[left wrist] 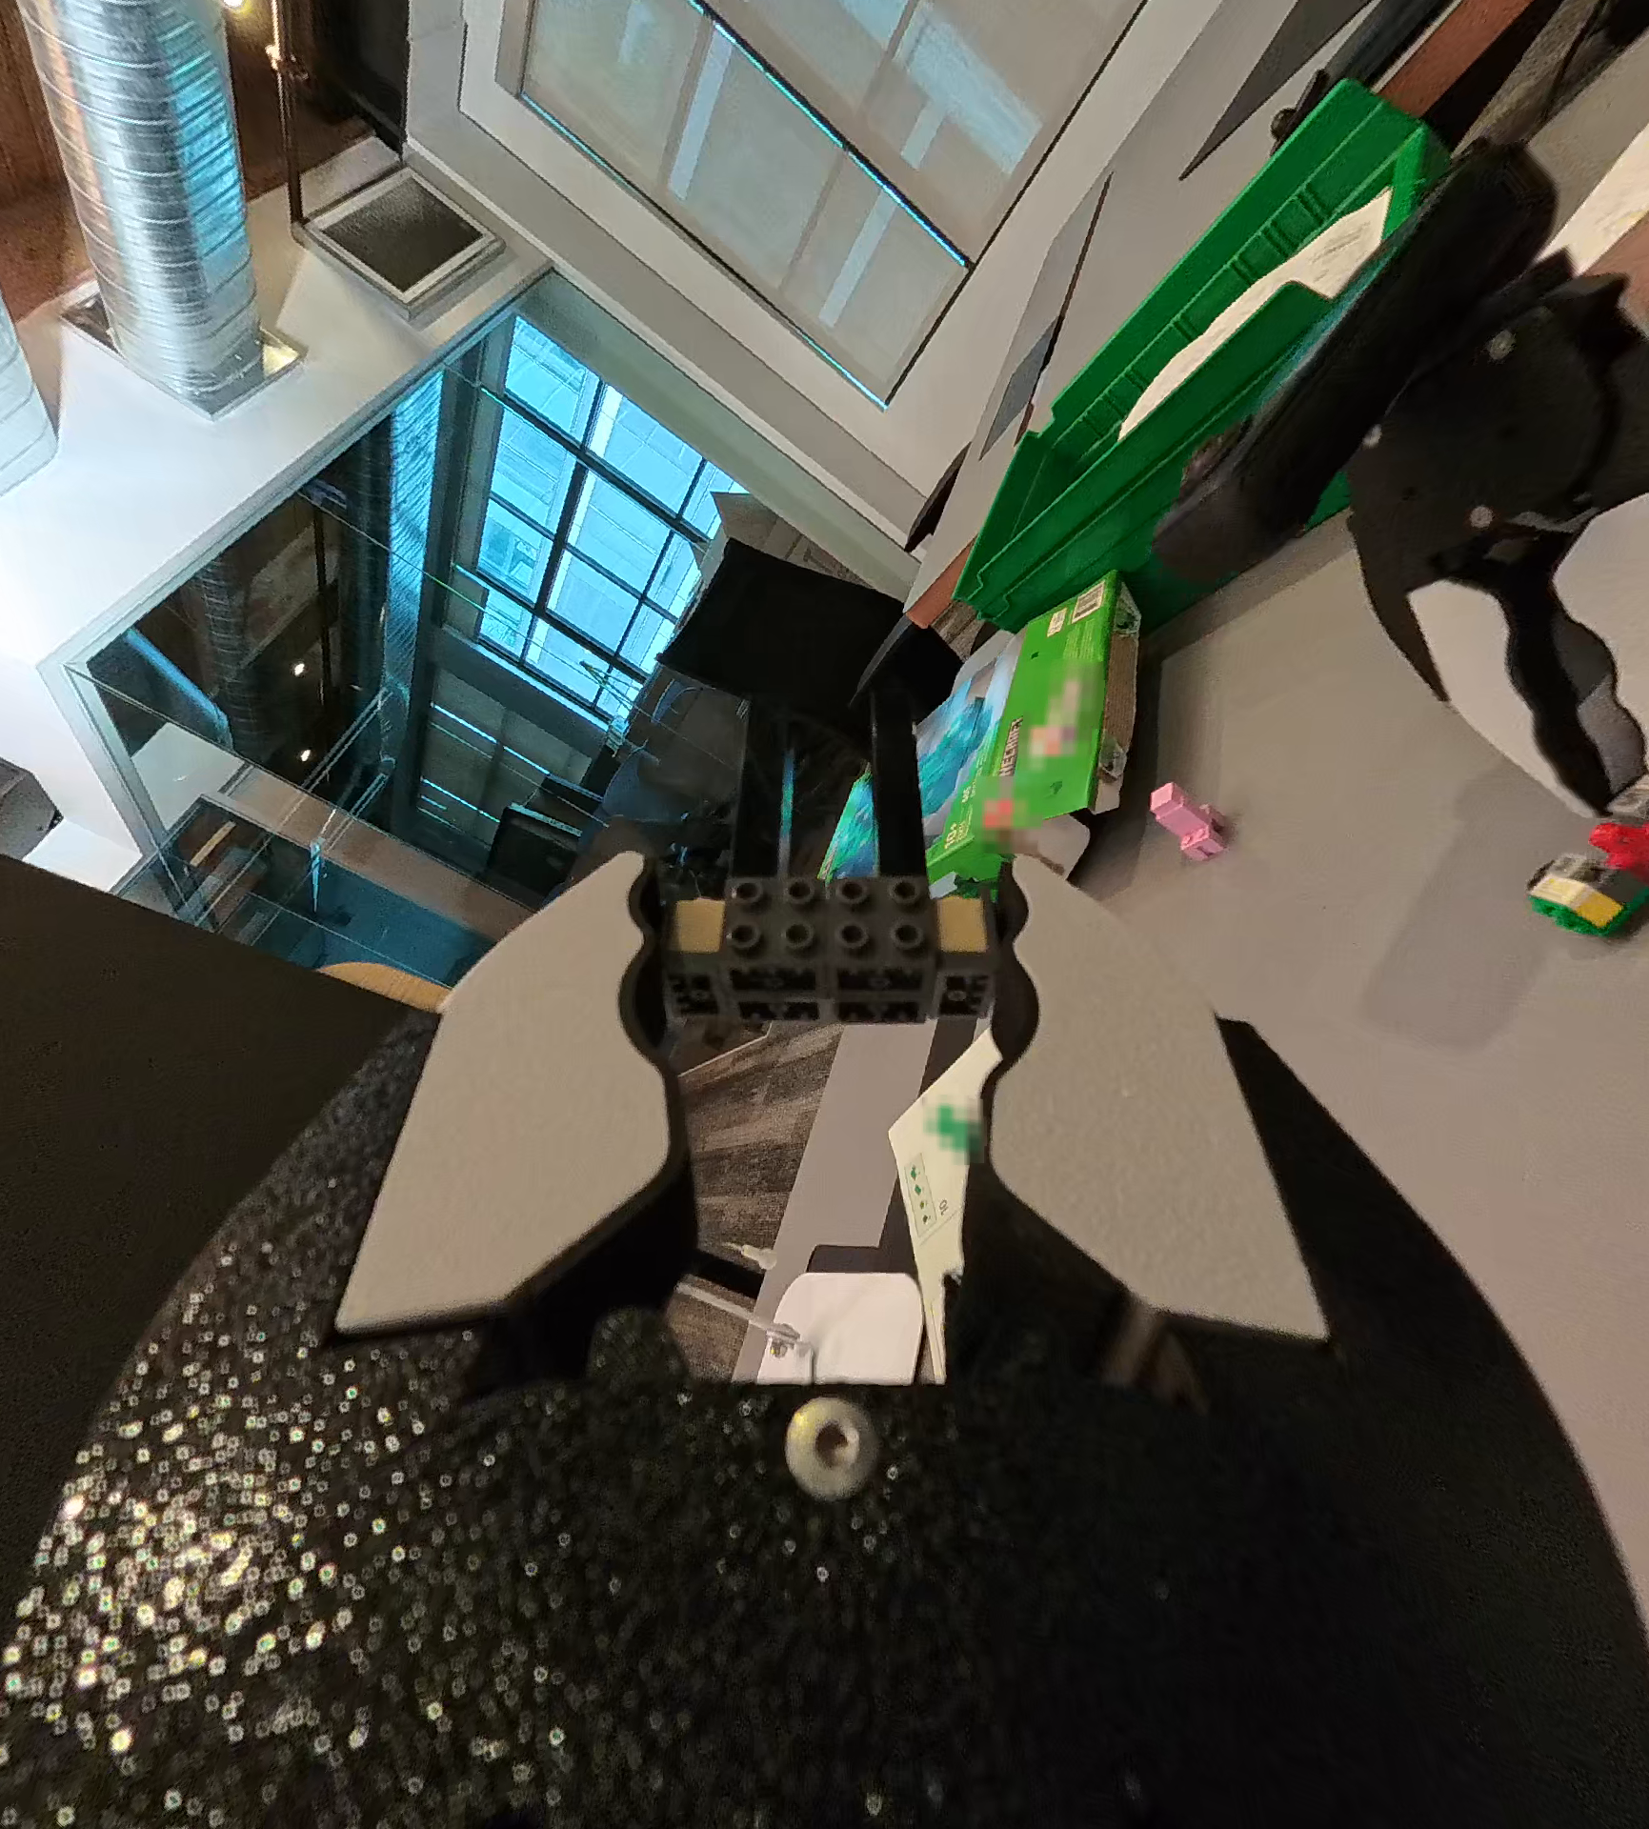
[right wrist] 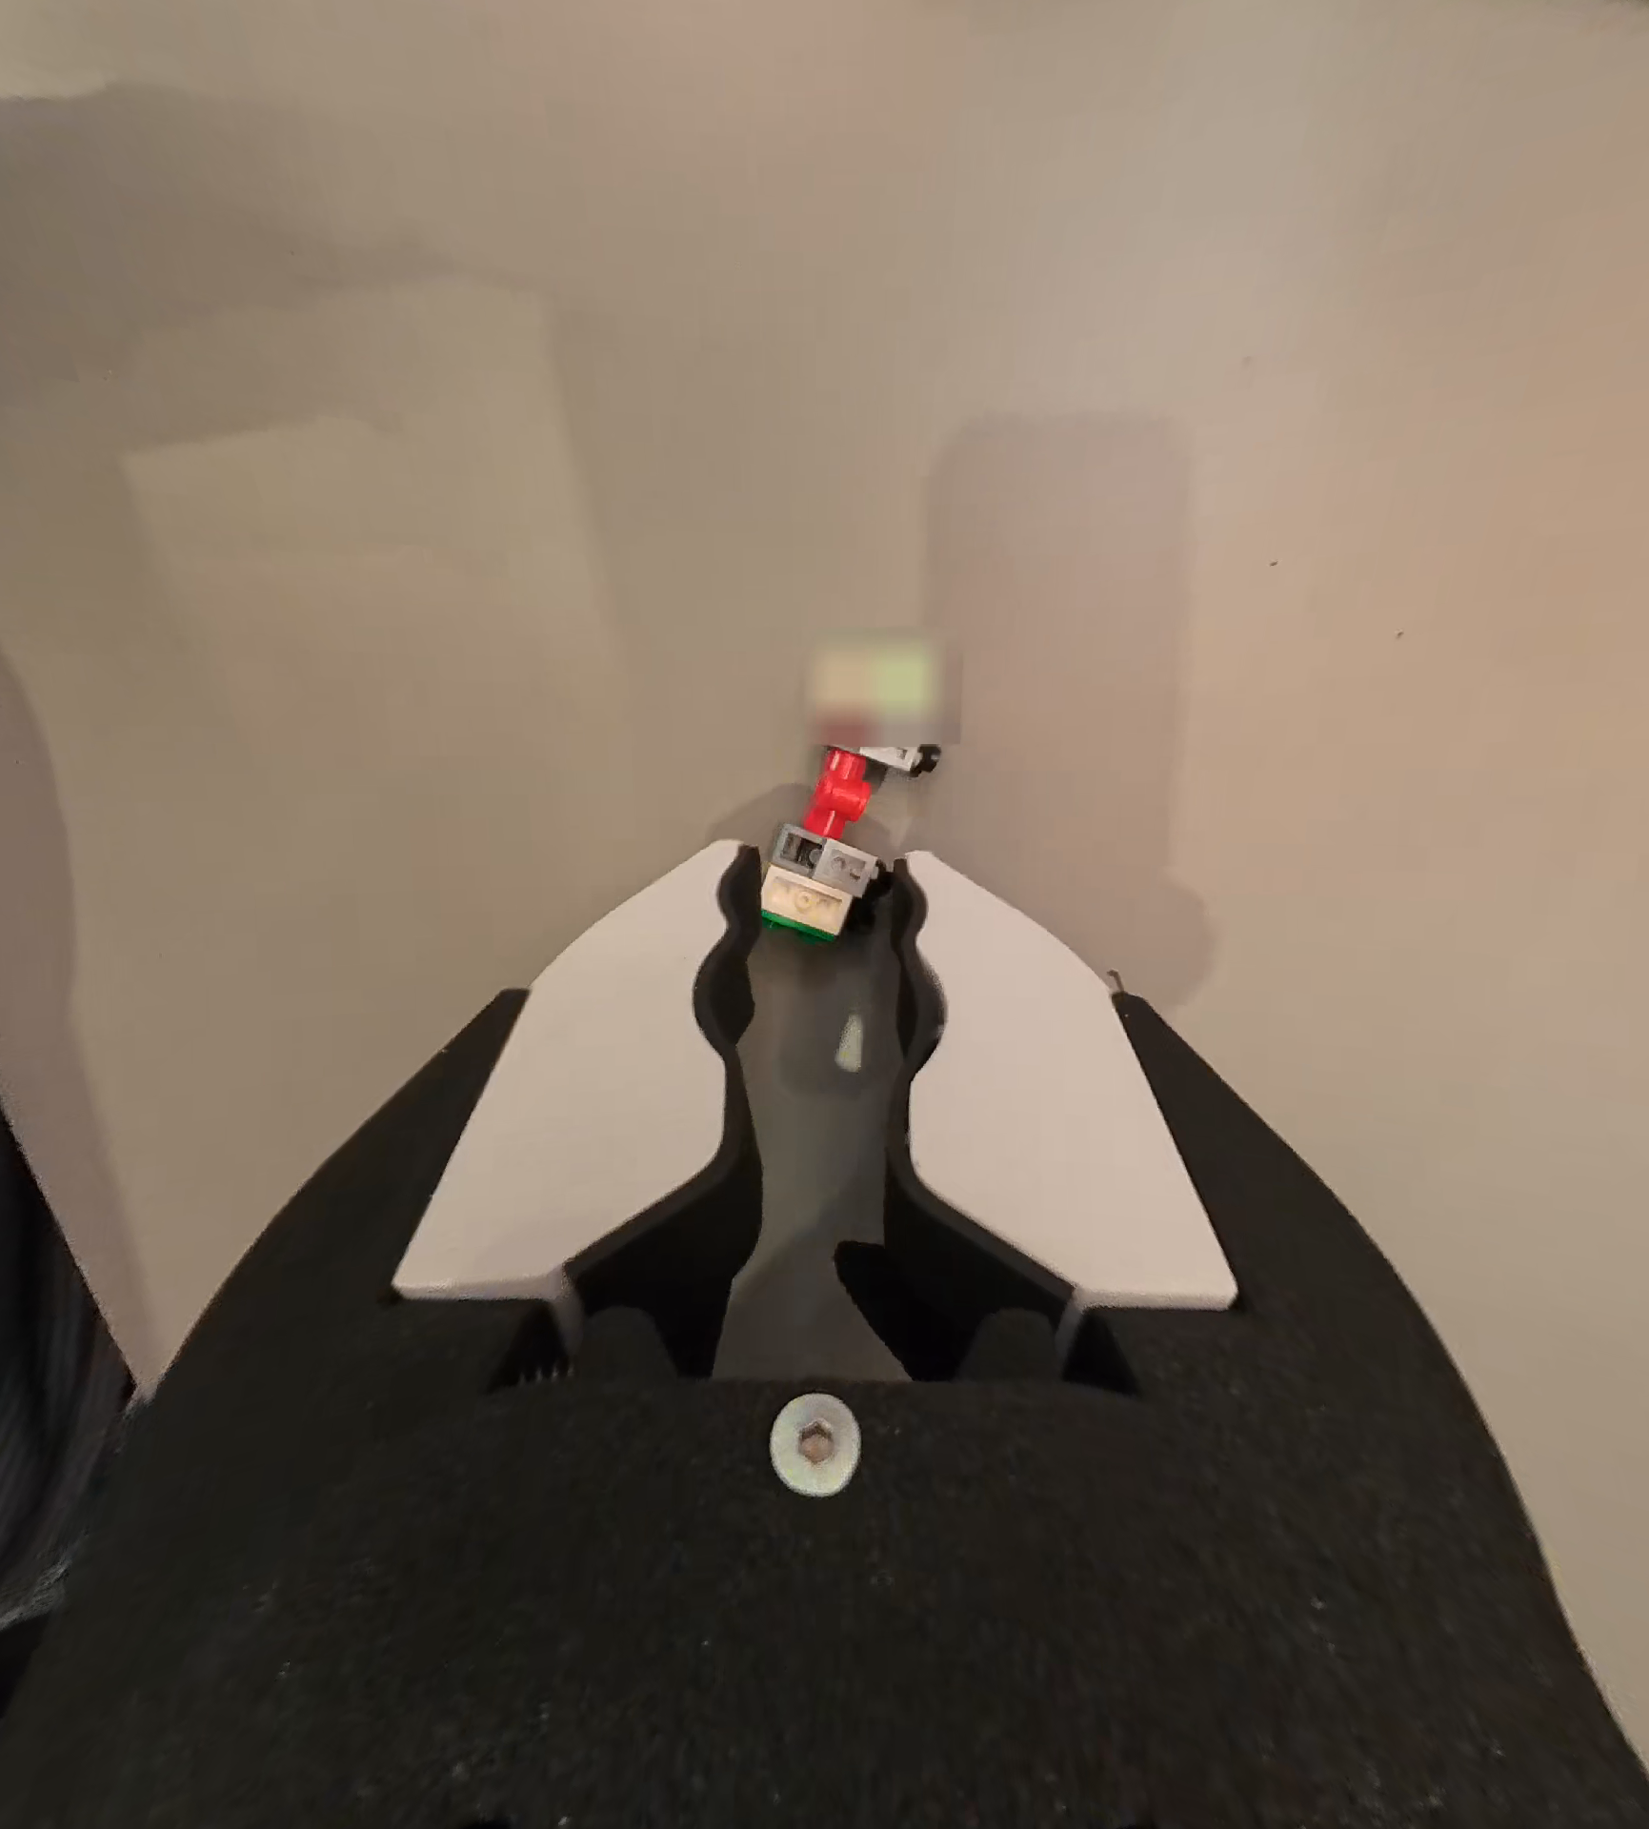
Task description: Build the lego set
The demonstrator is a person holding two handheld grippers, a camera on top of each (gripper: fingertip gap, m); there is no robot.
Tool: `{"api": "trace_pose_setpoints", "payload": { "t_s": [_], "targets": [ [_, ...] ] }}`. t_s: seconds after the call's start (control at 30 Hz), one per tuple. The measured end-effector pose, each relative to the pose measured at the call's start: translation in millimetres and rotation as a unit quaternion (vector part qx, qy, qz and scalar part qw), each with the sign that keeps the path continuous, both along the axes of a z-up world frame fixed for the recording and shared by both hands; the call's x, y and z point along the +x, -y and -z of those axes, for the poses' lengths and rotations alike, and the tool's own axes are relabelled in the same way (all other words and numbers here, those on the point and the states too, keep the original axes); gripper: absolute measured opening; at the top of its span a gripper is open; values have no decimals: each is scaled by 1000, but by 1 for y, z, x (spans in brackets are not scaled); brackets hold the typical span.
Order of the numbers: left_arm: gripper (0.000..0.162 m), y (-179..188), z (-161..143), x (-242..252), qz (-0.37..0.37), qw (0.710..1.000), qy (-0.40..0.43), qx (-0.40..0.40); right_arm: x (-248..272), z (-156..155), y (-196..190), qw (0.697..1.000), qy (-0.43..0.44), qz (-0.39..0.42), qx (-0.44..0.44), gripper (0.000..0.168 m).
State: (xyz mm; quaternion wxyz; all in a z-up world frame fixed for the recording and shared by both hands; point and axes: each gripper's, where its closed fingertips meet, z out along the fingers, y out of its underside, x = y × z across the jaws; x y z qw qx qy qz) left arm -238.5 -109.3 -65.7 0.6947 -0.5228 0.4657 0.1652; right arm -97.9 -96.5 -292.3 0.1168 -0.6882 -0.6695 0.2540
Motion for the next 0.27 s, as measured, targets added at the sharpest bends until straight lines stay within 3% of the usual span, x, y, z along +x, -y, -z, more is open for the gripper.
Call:
{"api": "trace_pose_setpoints", "payload": {
  "t_s": [0.1, 0.27],
  "targets": [
    [64, 2, -2, -3, -3, 1000, 3, 1, -9, -16, -3, 998, -58, 17, -8, 25],
    [64, 5, -6, -10, -8, 1000, 13, 6, -27, -67, -4, 957, -209, 80, -183, 24]
  ]
}}
